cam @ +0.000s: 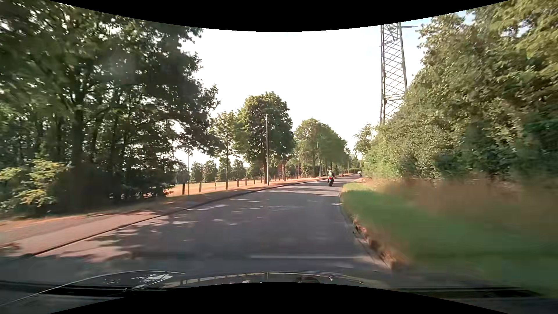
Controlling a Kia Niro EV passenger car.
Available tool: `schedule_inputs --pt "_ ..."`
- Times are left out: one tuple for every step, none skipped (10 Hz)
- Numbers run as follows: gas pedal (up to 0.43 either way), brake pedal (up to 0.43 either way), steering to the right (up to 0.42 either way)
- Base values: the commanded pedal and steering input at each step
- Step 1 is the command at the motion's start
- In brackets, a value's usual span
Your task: Follow the waypoints while adhering to traffic rules and regulations
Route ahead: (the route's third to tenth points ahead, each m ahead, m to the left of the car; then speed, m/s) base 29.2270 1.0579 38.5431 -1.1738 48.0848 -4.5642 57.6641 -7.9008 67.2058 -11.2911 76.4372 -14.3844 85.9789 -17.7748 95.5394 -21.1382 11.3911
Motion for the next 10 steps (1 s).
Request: schedule_inputs --pt "0.130 0.000 0.057" --pt "0.130 0.000 0.055" --pt "0.130 0.000 0.053" --pt "0.130 0.000 0.053" --pt "0.130 0.000 0.054" --pt "0.098 0.000 0.053" --pt "0.098 0.000 0.050" --pt "0.098 0.000 0.044" --pt "0.098 0.000 0.040" --pt "0.098 0.000 0.039"
